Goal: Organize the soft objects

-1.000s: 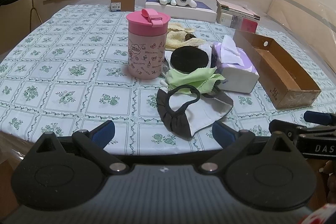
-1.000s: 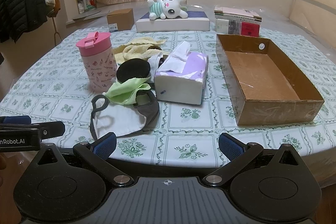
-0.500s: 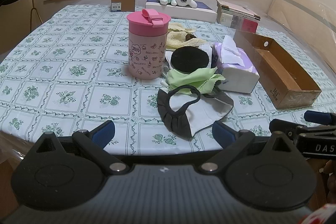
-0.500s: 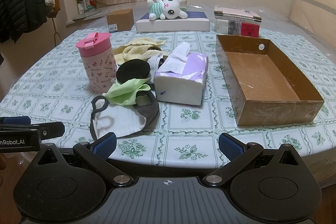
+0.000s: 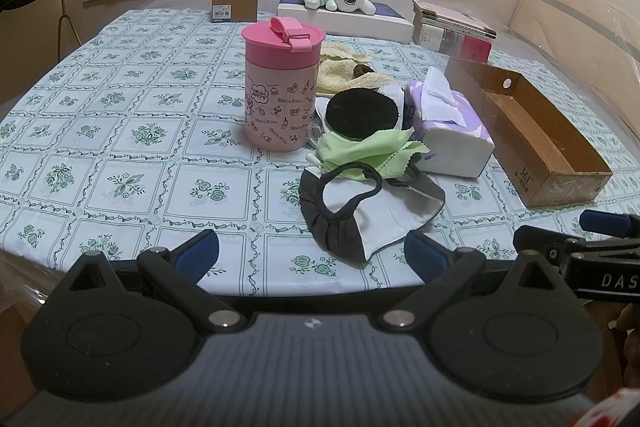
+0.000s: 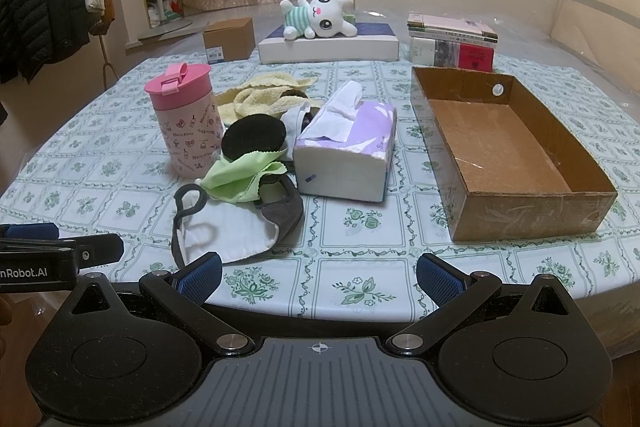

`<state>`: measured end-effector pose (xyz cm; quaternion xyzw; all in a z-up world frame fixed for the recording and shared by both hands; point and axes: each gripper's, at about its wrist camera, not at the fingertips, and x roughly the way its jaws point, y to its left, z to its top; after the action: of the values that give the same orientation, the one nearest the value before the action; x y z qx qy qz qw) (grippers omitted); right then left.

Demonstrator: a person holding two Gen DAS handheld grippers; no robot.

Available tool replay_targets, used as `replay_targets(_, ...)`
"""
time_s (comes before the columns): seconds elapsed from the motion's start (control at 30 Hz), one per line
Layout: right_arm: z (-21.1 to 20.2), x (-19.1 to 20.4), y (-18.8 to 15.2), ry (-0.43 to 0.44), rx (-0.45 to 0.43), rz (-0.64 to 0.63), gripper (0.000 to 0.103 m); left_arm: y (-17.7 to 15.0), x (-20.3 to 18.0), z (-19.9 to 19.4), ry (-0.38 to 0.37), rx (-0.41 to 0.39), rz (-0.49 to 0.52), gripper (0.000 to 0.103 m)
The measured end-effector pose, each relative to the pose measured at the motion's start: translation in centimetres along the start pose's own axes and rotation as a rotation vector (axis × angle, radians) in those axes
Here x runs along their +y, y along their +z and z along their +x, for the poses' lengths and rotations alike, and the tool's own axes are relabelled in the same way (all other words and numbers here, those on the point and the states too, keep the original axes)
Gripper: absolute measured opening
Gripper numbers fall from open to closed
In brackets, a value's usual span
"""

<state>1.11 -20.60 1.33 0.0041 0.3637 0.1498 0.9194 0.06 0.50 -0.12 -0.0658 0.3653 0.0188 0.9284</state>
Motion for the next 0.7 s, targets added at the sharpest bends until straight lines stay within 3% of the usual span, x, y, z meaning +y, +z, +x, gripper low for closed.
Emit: replay_targets(0.7,0.26,0.24,0.15,0.004,0.004,0.003,0.103,0.17,0.2,0.07,0.003,0.003,-0.001,0.098)
